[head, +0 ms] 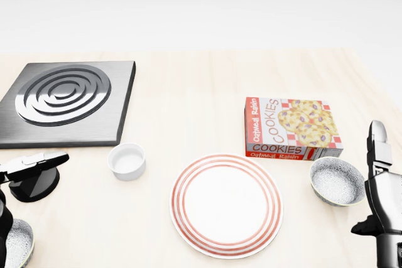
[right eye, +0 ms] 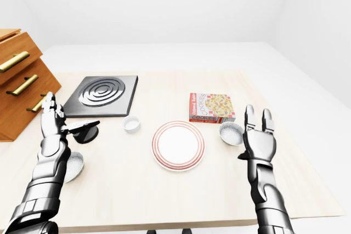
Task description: Pick the akita bowl next to the plate and place it on the plate.
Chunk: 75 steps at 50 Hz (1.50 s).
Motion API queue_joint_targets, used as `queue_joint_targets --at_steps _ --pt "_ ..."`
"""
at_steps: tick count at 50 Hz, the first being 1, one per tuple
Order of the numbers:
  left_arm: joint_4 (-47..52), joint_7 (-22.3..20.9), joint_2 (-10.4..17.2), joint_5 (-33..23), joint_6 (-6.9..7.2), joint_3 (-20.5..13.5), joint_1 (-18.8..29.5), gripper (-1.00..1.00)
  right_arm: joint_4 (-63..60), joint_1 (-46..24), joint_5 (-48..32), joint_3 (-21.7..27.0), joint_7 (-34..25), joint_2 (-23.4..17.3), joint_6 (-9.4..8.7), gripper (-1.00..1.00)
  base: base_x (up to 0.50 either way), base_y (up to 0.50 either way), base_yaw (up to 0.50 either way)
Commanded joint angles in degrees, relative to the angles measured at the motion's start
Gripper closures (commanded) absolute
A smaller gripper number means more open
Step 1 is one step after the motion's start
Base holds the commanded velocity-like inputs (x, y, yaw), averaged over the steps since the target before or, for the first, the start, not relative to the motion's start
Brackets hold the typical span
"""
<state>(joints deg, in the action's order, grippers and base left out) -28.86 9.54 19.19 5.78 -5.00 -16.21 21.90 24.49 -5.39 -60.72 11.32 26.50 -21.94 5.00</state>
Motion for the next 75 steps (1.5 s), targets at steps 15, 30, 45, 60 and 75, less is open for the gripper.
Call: queue_joint_targets --at_steps 15,30,45,60,75 --pt "0.4 0.1 -0.1 -0.2 0.00 0.1 -0.2 -1.00 21.9 -9.7 -13.2 -8.9 3.5 -3.4 0.00 -1.00 0.00 0.00 0.00" --pt "0.3 0.2 -0.1 -0.2 0.00 0.1 -0.2 -1.00 38.6 -16.9 -17.6 -14.4 3.5 -4.4 0.00 -1.00 0.00 0.00 0.00" --pt "-0.3 0.2 -0.3 -0.5 0.00 0.3 -0.2 -1.00 39.5 -19.2 -15.2 -13.9 3.5 -5.4 0.00 -1.00 0.00 0.00 0.00" --pt "-0.9 0.3 -0.5 -0.8 0.00 0.5 -0.3 -1.00 30.9 -15.4 -6.6 -9.1 3.5 -6.5 0.00 1.00 0.00 0.00 0.00" --pt "-1.2 0.1 -0.6 -0.8 0.00 0.6 -0.4 -1.00 26.3 -14.3 -10.6 -10.1 3.5 -5.2 0.00 1.00 0.00 0.00 0.00"
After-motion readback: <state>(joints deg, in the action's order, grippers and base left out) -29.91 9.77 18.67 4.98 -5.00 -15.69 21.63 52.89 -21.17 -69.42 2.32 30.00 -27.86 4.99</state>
